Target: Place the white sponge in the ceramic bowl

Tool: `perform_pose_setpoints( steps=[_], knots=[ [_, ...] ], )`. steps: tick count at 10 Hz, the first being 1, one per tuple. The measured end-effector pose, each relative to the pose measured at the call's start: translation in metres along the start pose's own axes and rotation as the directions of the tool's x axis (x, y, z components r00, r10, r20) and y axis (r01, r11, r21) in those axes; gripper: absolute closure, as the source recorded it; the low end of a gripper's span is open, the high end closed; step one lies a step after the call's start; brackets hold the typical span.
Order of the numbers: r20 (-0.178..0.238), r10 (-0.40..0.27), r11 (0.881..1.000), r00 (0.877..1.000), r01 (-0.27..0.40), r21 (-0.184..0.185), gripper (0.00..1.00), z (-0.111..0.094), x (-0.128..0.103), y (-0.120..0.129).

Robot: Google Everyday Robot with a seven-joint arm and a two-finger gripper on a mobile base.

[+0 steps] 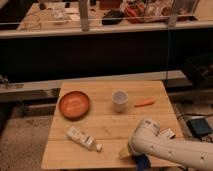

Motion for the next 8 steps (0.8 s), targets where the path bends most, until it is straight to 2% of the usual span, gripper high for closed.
perform_pose_setpoints(
  steps=[3, 4, 6, 7, 8],
  knots=[
    [0.049, 0.002, 1.0, 0.999, -0.001, -0.027, 0.21, 0.01, 0.001, -0.002],
    [0.062, 0.006, 0.999, 0.998, -0.004, -0.039, 0.27, 0.014, 0.001, 0.0],
    [0.083, 0.015, 0.997, 0.996, -0.009, -0.071, 0.48, 0.02, 0.002, 0.002],
    [0.083, 0.023, 0.995, 0.996, -0.015, -0.098, 0.59, 0.021, 0.001, 0.003],
    [0.082, 0.025, 0.994, 0.996, -0.016, -0.11, 0.67, 0.022, 0.001, 0.002]
  ],
)
